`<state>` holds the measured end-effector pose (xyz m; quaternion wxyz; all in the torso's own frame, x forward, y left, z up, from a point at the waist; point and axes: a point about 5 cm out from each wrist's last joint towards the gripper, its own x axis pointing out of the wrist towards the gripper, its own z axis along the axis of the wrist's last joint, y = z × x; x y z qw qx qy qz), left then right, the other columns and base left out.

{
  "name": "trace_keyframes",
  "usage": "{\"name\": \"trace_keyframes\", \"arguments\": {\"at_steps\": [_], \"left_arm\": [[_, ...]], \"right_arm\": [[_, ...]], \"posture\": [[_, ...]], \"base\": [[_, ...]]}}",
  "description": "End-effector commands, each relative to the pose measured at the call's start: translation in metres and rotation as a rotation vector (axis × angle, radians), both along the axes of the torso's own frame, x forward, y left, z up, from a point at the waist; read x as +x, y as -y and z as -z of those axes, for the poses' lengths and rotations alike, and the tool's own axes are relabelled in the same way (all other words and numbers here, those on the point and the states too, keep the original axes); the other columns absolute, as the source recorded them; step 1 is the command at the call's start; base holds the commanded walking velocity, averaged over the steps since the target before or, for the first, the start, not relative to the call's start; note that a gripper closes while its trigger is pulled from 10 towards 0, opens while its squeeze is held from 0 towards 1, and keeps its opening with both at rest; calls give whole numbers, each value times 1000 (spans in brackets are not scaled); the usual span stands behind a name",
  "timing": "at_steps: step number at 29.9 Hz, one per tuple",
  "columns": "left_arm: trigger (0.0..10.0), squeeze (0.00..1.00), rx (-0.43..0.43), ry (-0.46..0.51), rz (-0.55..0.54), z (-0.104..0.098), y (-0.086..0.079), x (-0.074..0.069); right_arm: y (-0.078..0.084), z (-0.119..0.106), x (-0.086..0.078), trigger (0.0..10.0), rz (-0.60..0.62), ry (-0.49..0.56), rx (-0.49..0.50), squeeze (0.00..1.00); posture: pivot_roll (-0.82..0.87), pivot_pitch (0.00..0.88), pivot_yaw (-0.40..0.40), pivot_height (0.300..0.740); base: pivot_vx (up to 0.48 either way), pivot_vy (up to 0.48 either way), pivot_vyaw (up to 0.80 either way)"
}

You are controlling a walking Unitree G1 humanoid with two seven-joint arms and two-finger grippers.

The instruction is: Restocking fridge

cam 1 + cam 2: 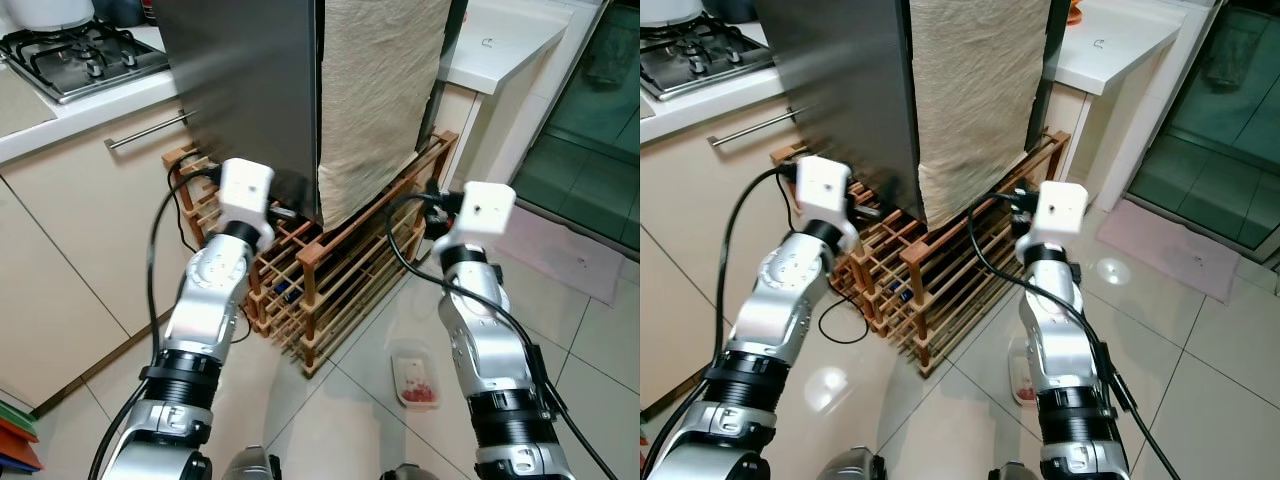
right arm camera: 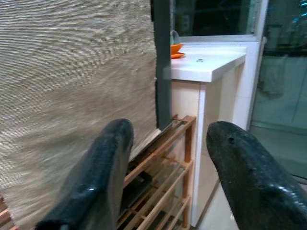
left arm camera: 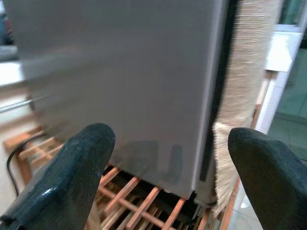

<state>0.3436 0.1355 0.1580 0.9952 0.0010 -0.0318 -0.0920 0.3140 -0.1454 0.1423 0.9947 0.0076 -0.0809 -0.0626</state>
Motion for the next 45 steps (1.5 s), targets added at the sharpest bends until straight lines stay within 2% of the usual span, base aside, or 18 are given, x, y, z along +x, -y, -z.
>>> {"name": "trace_keyframes", "arguments": {"at_steps": [1, 4, 5, 6, 10, 16, 31, 37, 45], "left_arm": [[10000, 0, 16, 0, 22, -1, 7, 1], [10000, 0, 85, 40, 95, -6, 18, -1], [10000, 0, 93, 47, 101, -7, 19, -1], [10000, 0, 99, 52, 106, -8, 20, -1], [10000, 0, 119, 62, 124, -9, 22, -2], [10000, 0, 166, 67, 176, -7, 31, -6], [10000, 0, 175, 81, 172, -11, 33, -4], [10000, 0, 181, 145, 177, -23, 38, -4], [10000, 0, 159, 167, 168, -27, 37, -4]], "right_arm": [[0, -11, -1, 10000, 13, 56, -13, 1000], [5, -11, 0, 10000, 66, 38, -17, 1000], [5, -11, 1, 10000, 58, 38, -14, 157], [5, -11, 1, 10000, 58, 35, -20, 0], [6, -11, 2, 10000, 57, 37, -19, 0], [5, -13, 4, 10000, 53, 46, -17, 0], [8, -11, 4, 10000, 80, 34, -28, 0], [5, -12, 4, 10000, 59, 42, -41, 0], [3, -12, 6, 10000, 38, 40, -46, 0]], "posture": [[89, 23, 33, 703], [87, 22, 37, 703], [86, 21, 38, 703], [86, 21, 38, 703], [87, 19, 36, 707], [92, 15, 33, 740], [86, 16, 36, 740], [85, 14, 34, 740], [87, 9, 30, 740]], "base": [[0, 0, 0], [0, 0, 0], [0, 0, 0], [0, 0, 0], [0, 0, -386], [0, 0, 0], [0, 0, 0], [449, 0, 0], [480, 0, 0]]}}
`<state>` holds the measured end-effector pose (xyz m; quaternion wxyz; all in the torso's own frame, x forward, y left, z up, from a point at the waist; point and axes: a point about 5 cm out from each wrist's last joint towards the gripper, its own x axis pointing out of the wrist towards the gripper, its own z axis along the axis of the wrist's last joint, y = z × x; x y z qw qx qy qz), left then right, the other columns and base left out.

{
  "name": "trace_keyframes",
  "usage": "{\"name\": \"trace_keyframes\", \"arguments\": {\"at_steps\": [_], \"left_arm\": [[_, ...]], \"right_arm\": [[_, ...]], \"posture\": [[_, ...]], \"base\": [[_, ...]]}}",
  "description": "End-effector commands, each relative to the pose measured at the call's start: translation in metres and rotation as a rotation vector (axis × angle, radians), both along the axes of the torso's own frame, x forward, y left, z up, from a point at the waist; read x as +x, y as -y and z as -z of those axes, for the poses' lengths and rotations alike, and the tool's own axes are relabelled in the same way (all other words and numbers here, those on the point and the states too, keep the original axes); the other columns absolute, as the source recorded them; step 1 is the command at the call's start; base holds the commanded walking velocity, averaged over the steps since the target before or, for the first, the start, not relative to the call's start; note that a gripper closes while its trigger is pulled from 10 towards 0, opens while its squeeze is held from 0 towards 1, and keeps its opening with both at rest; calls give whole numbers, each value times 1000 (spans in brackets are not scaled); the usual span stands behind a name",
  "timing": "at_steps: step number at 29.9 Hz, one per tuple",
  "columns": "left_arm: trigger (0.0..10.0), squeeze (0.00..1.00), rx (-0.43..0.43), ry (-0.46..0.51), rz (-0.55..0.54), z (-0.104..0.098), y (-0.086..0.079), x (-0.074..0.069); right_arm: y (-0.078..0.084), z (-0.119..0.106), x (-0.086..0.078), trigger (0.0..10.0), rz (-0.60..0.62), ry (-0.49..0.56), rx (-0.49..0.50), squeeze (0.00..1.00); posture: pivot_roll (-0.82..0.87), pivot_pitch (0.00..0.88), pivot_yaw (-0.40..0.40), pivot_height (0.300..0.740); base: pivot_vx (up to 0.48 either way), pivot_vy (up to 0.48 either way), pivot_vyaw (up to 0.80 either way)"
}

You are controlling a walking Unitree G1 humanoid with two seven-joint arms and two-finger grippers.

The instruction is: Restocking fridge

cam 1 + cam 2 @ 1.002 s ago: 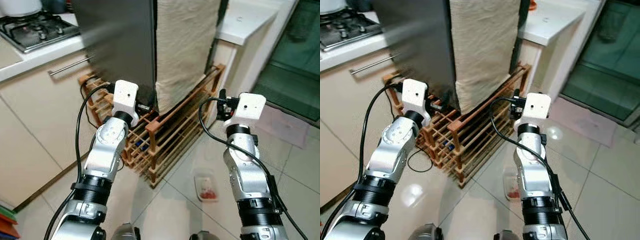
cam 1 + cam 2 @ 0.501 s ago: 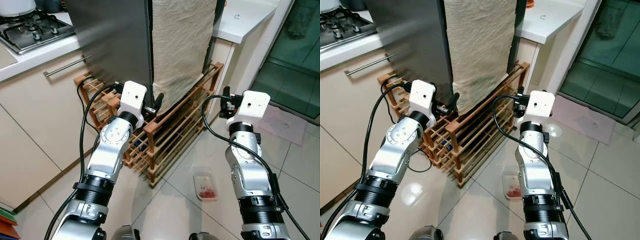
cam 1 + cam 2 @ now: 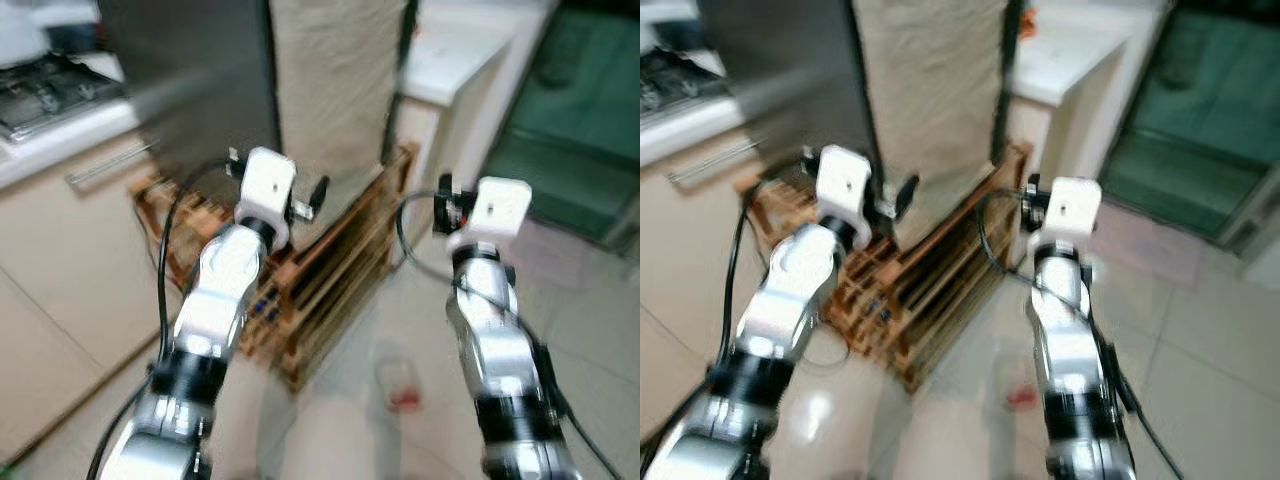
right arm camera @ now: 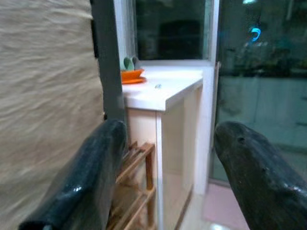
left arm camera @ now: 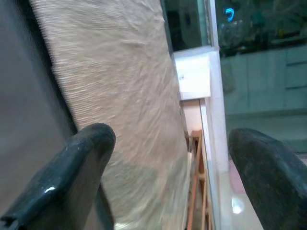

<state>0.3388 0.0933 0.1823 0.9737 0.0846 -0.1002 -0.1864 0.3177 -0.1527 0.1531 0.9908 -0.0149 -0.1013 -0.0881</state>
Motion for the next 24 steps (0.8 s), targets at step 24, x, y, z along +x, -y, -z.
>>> {"name": "trace_keyframes", "arguments": {"at_steps": [24], "left_arm": [[10000, 0, -168, -100, -113, -13, -18, 11]], "right_arm": [[-4, 3, -1, 10000, -42, -19, -11, 0]], "posture": [[77, 35, 28, 740]], "base": [[80, 0, 0]]}}
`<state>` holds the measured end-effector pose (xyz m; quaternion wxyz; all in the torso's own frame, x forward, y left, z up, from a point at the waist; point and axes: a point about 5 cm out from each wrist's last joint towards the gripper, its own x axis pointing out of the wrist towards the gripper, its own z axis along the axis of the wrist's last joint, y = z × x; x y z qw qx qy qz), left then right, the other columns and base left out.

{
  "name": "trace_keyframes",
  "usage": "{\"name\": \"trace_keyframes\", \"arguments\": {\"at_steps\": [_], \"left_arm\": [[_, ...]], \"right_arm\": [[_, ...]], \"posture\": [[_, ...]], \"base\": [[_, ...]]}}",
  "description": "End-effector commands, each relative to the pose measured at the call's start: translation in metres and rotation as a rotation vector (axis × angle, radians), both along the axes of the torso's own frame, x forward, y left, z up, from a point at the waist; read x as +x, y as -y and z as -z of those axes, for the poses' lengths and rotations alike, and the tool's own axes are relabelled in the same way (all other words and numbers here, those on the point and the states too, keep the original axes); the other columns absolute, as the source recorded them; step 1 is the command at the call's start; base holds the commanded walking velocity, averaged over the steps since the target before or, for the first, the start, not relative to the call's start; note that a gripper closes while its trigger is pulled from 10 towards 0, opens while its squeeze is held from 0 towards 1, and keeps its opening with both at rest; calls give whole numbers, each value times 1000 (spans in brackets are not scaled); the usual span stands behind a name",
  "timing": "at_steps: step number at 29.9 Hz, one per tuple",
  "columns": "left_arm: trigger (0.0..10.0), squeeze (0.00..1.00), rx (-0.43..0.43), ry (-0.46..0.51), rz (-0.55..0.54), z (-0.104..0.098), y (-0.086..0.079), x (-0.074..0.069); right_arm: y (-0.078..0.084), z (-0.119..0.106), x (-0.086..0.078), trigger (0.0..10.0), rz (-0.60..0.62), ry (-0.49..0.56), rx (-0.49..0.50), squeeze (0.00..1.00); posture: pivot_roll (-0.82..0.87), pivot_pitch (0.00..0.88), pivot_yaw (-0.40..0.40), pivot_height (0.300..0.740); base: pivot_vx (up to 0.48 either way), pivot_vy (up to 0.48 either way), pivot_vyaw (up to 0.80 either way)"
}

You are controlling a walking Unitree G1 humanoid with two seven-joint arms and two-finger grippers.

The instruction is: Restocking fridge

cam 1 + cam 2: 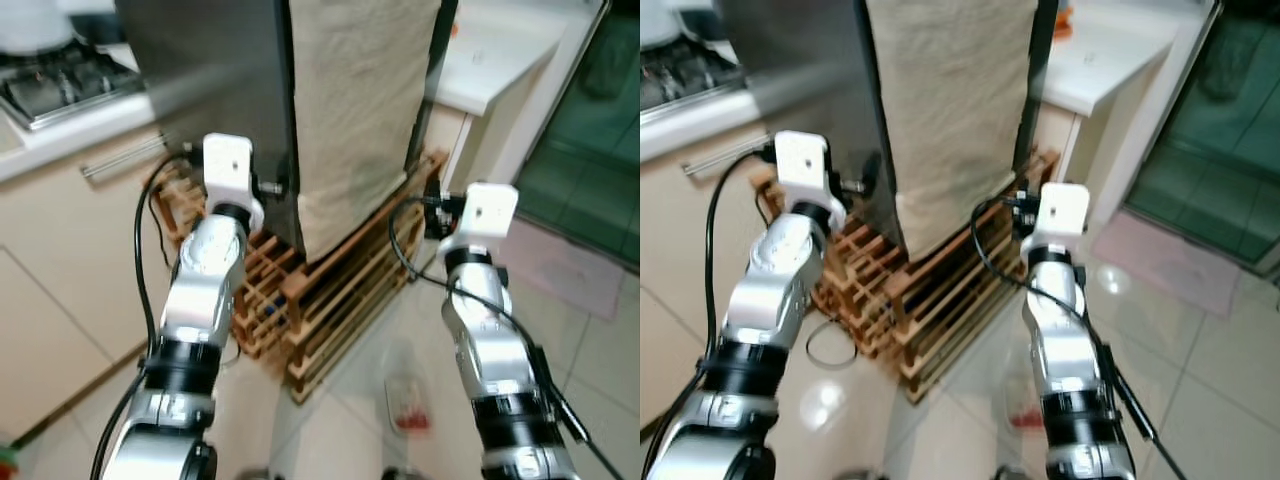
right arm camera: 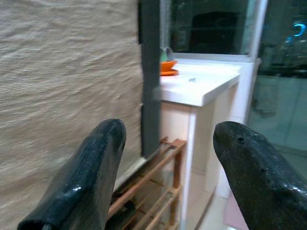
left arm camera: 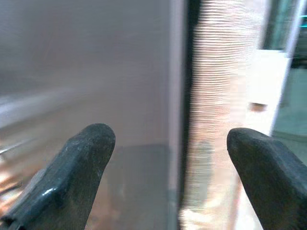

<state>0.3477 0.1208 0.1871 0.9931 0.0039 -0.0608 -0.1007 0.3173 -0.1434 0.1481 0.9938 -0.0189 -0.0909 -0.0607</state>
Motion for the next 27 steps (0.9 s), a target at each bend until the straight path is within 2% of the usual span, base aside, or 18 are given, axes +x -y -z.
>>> {"name": "trace_keyframes", "arguments": {"at_steps": [1, 2, 3, 5, 6, 7, 8, 11, 13, 18, 22, 27], "left_arm": [[10000, 0, -13, -25, 92, -6, 15, 2], [10000, 0, -13, -25, 92, -6, 15, 2], [10000, 0, -8, -67, 195, -5, 30, 2], [10000, 0, 2, -71, 221, -6, 34, 2], [10000, 0, 52, -61, 218, -8, 37, 7], [10000, 0, 52, -61, 218, -8, 37, 7], [10000, 0, 117, -44, 155, -12, 34, 16], [10000, 0, 166, -30, 67, -16, 27, 24], [10000, 0, 166, -9, 15, -24, 22, 27], [10000, 0, 98, 36, 43, -38, 23, 19], [10000, 0, 98, 22, 10, -29, 20, 16], [10000, 0, 100, -4, -33, -19, 16, 23]], "right_arm": [[5, -3, -1, 10000, 12, 3, 1, 0], [5, -3, -1, 10000, 12, 3, 1, 0], [5, -4, 0, 10000, 10, 4, 0, 0], [5, -5, 0, 10000, 9, 5, 0, 0], [5, -7, 0, 10000, 6, 10, 0, 0], [5, -7, 0, 10000, 6, 10, 0, 0], [5, -8, -2, 10000, 3, 12, -2, 0], [6, -7, -5, 10000, 2, 10, -6, 0], [7, -5, -8, 10000, 7, 5, -9, 0], [11, -2, -12, 10000, 19, -9, -13, 0], [10, 0, -13, 10000, 14, -21, -11, 0], [6, 0, -12, 10000, -6, -29, -11, 0]], "posture": [[77, 37, 27, 740], [77, 37, 27, 740], [82, 57, 19, 740], [82, 60, 18, 740], [79, 79, 17, 740], [79, 79, 17, 740], [72, 84, 22, 740], [62, 86, 29, 740], [54, 88, 34, 740], [45, 95, 37, 740], [60, 95, 27, 740], [69, 89, 22, 740]], "base": [[0, 0, 0], [0, 0, 0], [0, 0, 0], [0, 0, 0], [0, 0, 0], [0, 0, 0], [0, 0, 0], [0, 0, 0], [0, 0, 0], [0, 0, 0], [0, 0, 0], [0, 0, 0]]}}
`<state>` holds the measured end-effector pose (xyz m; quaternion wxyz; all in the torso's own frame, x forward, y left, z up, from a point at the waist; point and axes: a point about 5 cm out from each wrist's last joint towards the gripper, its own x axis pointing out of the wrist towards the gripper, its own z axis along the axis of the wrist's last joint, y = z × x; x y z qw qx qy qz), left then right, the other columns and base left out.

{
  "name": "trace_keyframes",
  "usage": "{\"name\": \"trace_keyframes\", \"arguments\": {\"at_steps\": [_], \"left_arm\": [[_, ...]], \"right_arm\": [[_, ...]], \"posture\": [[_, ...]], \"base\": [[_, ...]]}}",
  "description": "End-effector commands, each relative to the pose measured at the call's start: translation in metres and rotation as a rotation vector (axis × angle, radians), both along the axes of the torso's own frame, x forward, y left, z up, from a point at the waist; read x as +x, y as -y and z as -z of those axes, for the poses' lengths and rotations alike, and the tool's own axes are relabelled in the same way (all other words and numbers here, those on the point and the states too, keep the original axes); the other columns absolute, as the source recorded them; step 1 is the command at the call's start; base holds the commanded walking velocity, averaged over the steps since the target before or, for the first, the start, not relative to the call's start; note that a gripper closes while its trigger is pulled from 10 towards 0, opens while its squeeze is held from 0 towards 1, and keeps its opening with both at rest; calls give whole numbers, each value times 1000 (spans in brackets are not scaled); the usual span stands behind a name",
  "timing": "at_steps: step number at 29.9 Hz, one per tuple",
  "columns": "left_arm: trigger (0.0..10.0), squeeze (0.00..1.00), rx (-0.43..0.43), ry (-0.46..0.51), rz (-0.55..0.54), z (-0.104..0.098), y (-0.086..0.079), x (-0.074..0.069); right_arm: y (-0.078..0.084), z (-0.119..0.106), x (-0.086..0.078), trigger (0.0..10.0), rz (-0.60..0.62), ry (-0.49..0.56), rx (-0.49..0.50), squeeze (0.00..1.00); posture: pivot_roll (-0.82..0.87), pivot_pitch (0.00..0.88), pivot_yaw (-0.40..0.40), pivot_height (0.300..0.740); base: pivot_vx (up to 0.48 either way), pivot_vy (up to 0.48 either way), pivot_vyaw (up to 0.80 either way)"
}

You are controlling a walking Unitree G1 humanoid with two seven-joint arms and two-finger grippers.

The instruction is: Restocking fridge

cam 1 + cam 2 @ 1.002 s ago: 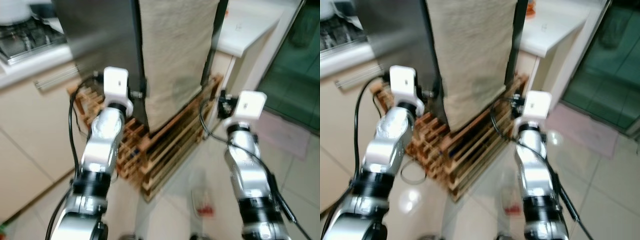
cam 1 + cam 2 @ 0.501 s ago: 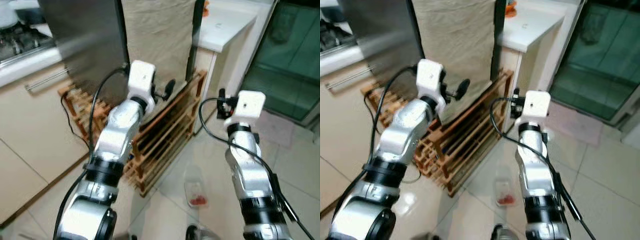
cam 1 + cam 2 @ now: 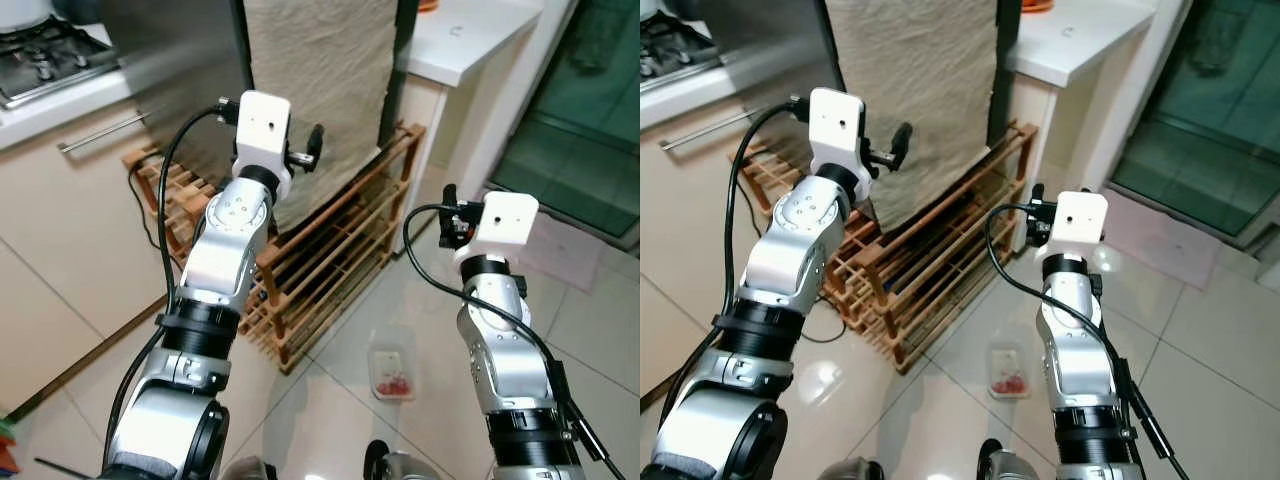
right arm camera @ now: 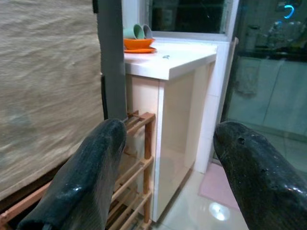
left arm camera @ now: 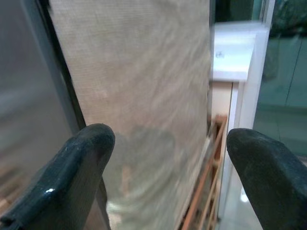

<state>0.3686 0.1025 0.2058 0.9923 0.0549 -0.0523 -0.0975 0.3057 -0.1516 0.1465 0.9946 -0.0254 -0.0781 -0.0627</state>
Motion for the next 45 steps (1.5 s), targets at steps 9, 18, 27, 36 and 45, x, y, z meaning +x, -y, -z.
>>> {"name": "trace_keyframes", "arguments": {"at_steps": [9, 18, 27, 36, 45], "left_arm": [[10000, 0, 4, -23, -108, 4, -12, 16], [10000, 0, -9, -2, -106, -4, -11, 23], [10000, 0, -23, 36, -156, -16, -16, 30], [10000, 0, -205, 82, 164, -31, 24, 20], [10000, 0, -275, 154, 782, -65, 54, -17]], "right_arm": [[0, 2, -9, 10000, -11, -20, -5, 0], [6, 10, -27, 10000, -5, -65, -17, 0], [12, 14, -44, 10000, 1, -114, -36, 0], [11, 15, -49, 10000, 16, -131, -25, 0], [14, 30, -56, 10000, 31, -191, -7, 0]], "posture": [[39, 97, 19, 740], [16, 143, 7, 740], [-21, 190, -2, 740], [-24, 203, 25, 740], [-13, 201, 55, 740]], "base": [[0, 0, 0], [0, 0, 0], [0, 0, 0], [0, 0, 0], [0, 0, 0]]}}
